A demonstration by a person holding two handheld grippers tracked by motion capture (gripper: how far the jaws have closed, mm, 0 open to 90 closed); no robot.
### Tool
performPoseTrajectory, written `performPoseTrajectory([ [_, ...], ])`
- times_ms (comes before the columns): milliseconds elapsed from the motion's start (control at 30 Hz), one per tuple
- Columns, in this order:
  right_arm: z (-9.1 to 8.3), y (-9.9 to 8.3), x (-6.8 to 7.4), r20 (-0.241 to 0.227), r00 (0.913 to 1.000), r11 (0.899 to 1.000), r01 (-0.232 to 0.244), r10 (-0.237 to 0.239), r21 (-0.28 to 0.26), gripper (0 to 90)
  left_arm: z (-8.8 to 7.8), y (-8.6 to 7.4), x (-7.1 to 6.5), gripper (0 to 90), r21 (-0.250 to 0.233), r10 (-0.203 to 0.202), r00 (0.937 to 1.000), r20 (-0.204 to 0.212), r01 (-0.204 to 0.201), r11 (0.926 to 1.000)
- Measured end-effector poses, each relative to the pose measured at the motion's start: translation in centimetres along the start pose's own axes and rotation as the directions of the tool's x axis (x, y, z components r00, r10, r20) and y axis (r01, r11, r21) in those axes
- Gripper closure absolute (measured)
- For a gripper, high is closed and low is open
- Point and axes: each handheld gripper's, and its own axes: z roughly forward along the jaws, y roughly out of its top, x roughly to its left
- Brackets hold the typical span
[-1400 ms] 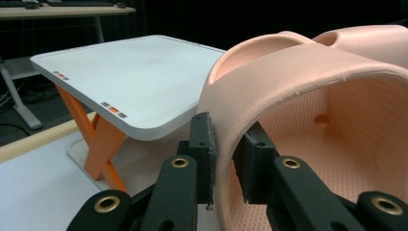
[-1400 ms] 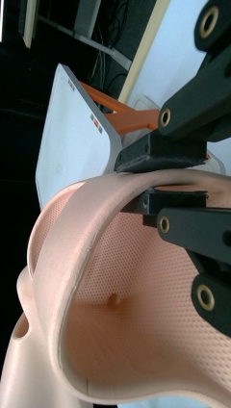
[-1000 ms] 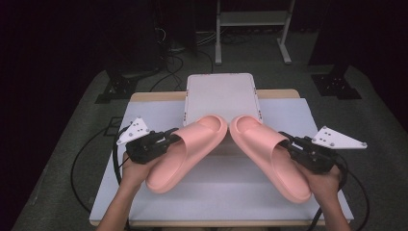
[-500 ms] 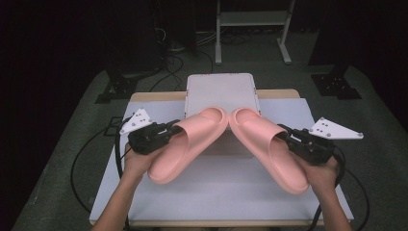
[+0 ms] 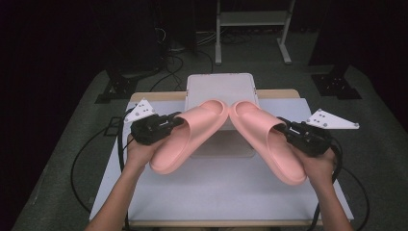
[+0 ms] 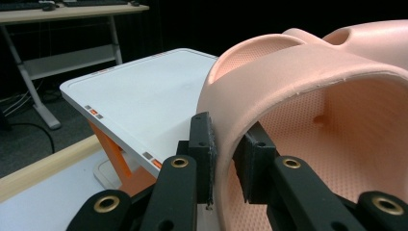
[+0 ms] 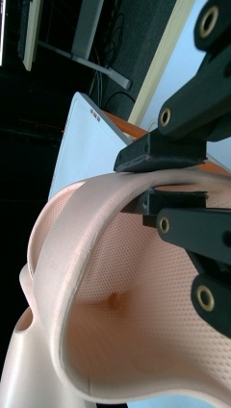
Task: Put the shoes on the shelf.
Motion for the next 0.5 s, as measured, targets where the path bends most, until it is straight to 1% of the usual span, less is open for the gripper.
performPoseTrajectory([
  [100,0.3,0.2,-0.3,0.009,1.0,1.0,-0.003,0.003,0.002,78.8,0.4,0.3,0.3,77.7,0.002,-0.003,1.0,-0.003,0.003,1.0],
  [167,0.6,0.3,-0.5,0.015,0.9998,1.0,-0.015,0.015,0.005,78.8,0.6,0.5,0.4,77.7,0.007,-0.004,1.0,-0.006,0.004,1.0],
  [267,0.8,0.5,-0.7,0.019,0.9997,1.0,-0.015,0.015,0.008,78.8,1.0,0.7,0.8,77.7,0.01,0.001,1.0,-0.008,-0.001,0.9999],
  [500,1.5,1.0,-1.2,0.034,0.9992,1.0,-0.024,0.023,0.014,78.4,1.7,1.2,1.3,77.2,0.014,-0.009,0.9997,-0.021,0.009,0.9999],
])
